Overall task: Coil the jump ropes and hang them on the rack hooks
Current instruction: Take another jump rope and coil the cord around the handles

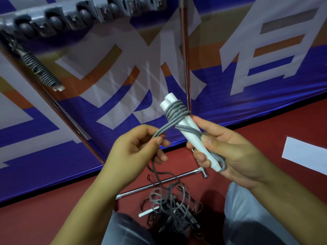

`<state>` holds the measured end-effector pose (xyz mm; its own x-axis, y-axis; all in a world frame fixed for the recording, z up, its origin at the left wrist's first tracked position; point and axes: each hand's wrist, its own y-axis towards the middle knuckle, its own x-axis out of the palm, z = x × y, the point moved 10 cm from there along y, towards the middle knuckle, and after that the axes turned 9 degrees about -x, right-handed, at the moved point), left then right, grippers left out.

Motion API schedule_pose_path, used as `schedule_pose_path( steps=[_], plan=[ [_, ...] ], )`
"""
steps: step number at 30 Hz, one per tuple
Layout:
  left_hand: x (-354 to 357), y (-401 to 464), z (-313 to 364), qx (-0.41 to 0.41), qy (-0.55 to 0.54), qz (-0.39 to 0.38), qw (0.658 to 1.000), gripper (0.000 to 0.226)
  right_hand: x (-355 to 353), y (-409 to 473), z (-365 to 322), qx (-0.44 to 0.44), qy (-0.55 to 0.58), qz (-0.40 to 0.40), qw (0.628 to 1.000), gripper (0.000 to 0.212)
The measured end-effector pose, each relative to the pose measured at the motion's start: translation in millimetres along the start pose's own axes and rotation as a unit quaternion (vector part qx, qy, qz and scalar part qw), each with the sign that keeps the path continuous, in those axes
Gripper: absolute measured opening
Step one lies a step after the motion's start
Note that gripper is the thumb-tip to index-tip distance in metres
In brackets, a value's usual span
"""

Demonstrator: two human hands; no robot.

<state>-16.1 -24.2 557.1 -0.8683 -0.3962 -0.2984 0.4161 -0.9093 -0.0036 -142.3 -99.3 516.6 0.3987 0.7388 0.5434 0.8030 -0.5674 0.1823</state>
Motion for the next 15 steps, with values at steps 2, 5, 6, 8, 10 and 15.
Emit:
schedule_pose_path(
  steps=[2,5,6,8,10,15],
  plan=[
    [6,2,-11,-0.028,-0.060,-0.027,0.997,0.005,-4,3,-2,-0.017,-0.054,0.010,0.998,0.048],
    [15,6,-30,-0.094,-0.172,-0.084,0.977,0.013,-15,3,-8,-0.053,-0.203,0.038,0.977,0.049],
    [20,7,-36,-0.125,-0.198,-0.109,0.966,0.019,-16,2,-9,-0.064,-0.237,0.043,0.968,0.048],
    [33,6,-49,-0.201,-0.240,-0.176,0.933,0.037,-16,1,-9,-0.076,-0.268,0.046,0.959,0.046],
    [50,1,-56,-0.256,-0.256,-0.242,0.900,0.052,-14,1,-7,-0.074,-0.274,0.043,0.958,0.046],
    [75,-5,-47,-0.255,-0.310,-0.362,0.841,0.043,-12,4,-9,-0.056,-0.253,0.023,0.966,0.047]
  ],
)
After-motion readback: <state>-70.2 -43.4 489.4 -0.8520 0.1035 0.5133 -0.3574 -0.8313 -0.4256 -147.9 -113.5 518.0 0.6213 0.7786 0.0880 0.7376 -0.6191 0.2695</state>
